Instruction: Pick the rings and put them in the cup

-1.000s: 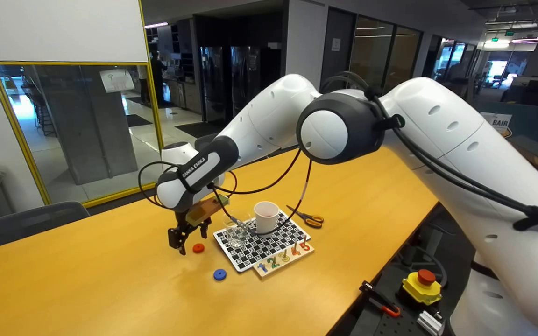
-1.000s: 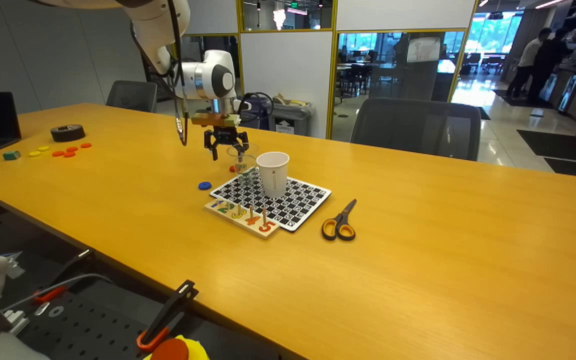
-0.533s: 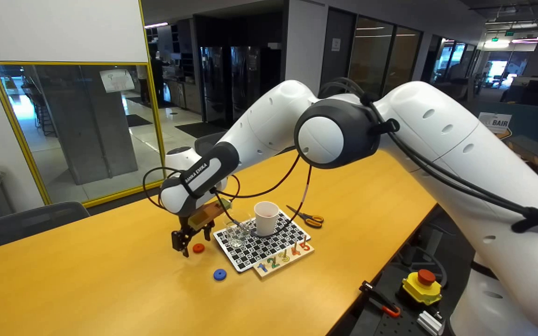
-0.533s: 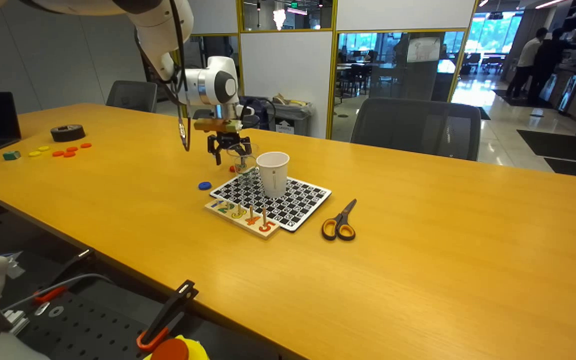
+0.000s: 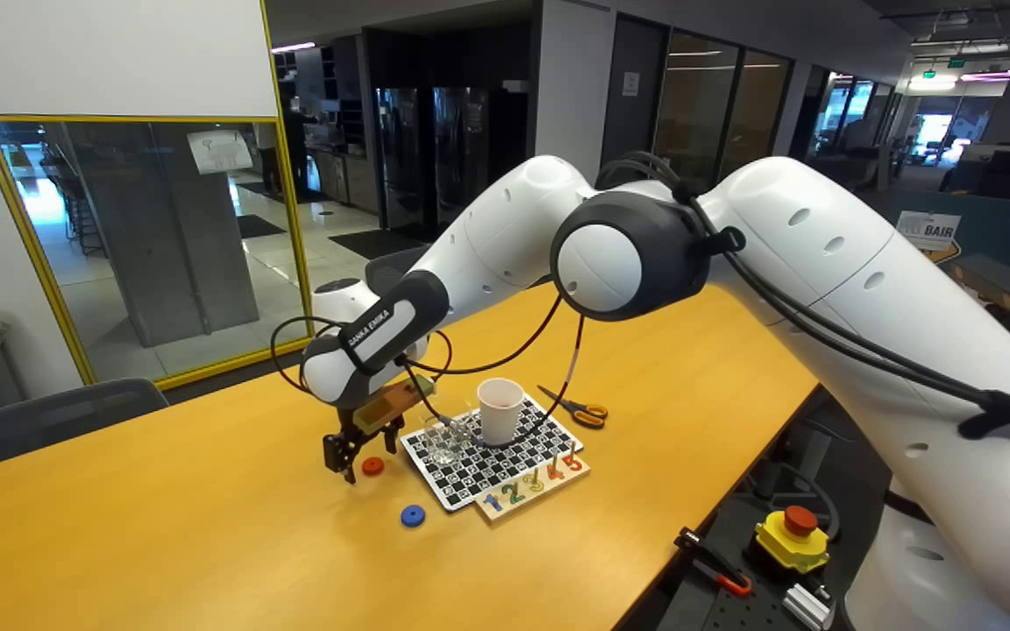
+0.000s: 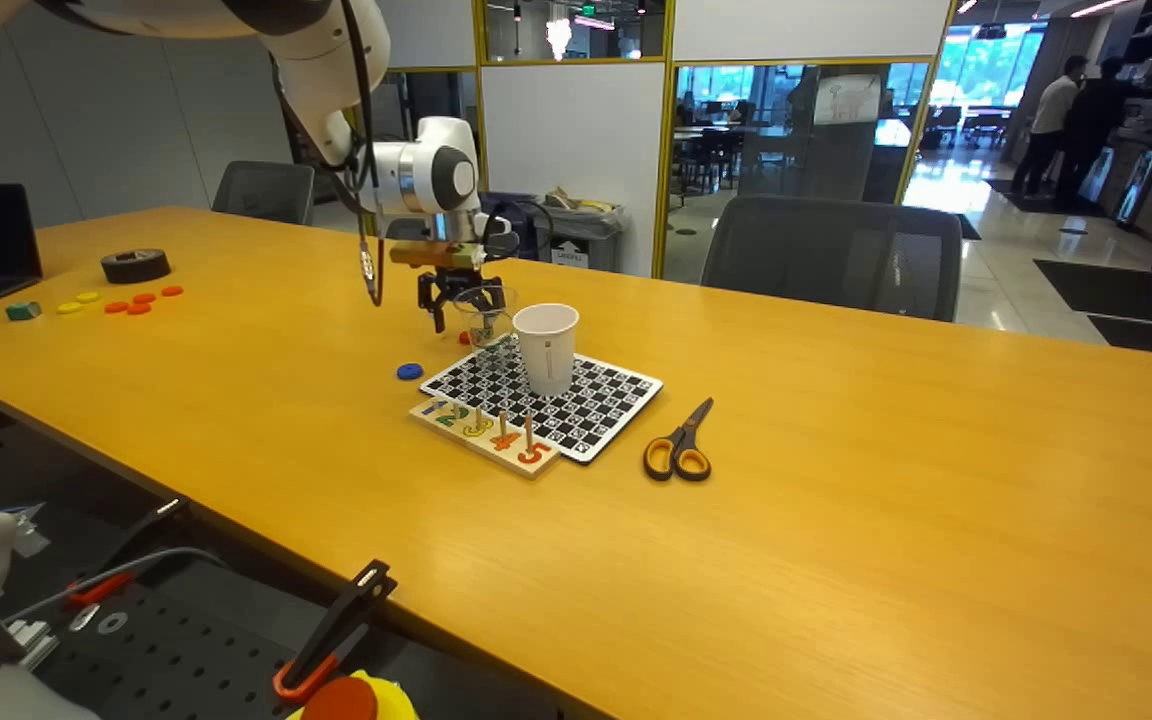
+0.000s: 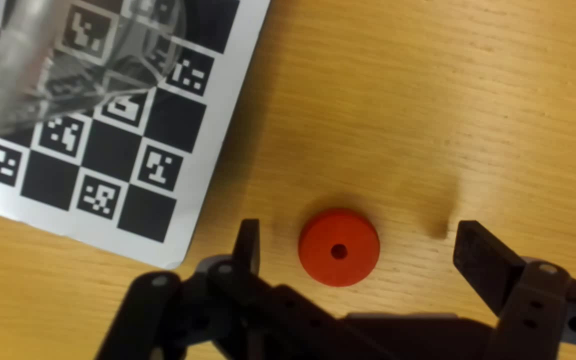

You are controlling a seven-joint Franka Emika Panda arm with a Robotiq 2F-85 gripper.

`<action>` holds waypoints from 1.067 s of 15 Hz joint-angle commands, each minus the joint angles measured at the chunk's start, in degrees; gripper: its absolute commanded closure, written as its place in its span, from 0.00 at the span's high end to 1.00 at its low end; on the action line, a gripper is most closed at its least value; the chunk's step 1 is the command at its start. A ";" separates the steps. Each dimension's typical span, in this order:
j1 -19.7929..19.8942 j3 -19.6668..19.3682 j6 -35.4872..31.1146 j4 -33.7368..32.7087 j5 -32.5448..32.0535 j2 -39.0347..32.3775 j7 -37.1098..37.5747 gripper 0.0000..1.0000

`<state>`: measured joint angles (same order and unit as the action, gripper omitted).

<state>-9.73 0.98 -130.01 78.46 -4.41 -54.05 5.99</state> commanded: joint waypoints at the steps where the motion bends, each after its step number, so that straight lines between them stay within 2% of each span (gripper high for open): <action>1: 0.12 -0.22 -0.56 -2.29 0.34 -1.21 0.79 1.00; 13: 0.74 0.27 -1.08 -2.82 1.19 -2.10 0.87 1.00; 14: 0.73 0.30 -1.18 -2.94 1.27 -2.18 0.92 0.90; 15: 0.73 0.35 -1.42 -3.07 1.29 -2.32 0.77 0.84; 16: 0.78 0.47 -1.65 -3.23 1.37 -2.49 0.62 0.68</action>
<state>-9.18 0.99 -130.91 77.73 -3.95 -55.18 6.54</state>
